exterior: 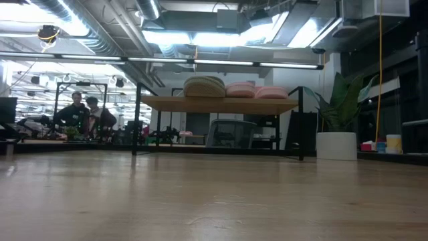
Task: Pick and place slides into the shelf
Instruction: Put the gray slipper on the shelf
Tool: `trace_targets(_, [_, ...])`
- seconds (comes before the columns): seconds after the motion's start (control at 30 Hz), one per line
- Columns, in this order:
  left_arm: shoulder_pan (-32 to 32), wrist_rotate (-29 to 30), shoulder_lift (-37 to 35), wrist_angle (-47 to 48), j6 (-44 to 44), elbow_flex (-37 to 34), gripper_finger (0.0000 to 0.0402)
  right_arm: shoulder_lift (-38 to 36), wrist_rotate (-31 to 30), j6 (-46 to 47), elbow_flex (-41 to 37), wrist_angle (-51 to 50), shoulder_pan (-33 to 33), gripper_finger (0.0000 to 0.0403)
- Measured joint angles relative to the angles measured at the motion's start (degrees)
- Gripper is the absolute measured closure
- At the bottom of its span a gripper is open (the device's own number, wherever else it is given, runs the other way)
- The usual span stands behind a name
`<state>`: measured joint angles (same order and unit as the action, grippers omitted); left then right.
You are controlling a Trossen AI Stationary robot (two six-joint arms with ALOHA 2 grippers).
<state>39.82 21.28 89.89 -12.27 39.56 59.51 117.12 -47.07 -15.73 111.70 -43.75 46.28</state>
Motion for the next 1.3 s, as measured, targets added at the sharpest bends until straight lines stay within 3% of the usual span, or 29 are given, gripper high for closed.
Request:
trace_targets(0.37, [-1.3, -0.6, 0.0, 0.1, 0.0, 0.0, 0.0339, 0.0, 0.1, 0.0, 0.0, 0.8, 0.0, 0.0397])
trace_targets(0.6, [-1.3, -1.0, 0.0, 0.1, 0.0, 0.0, 0.0391, 0.0, 0.4, 0.0, 0.0, 0.8, 0.0, 0.0397])
trace_targets(0.93, [-1.2, -0.6, 0.0, 0.0, -1.3, 0.0, 0.0398, 0.0, 0.4, 1.5, 0.0, 0.7, 0.0, 0.0395])
trace_targets(1.1, [-0.9, 4.7, 0.0, 0.4, -1.7, 0.0, 0.0399, 0.0, 1.5, 7.2, -0.1, 0.6, 0.0, 0.0350])
trace_targets(1.3, [-0.9, 7.5, 0.0, 0.9, -1.9, 0.0, 0.0400, 0.0, 1.6, 7.8, 1.0, 0.4, 0.6, 0.0291])
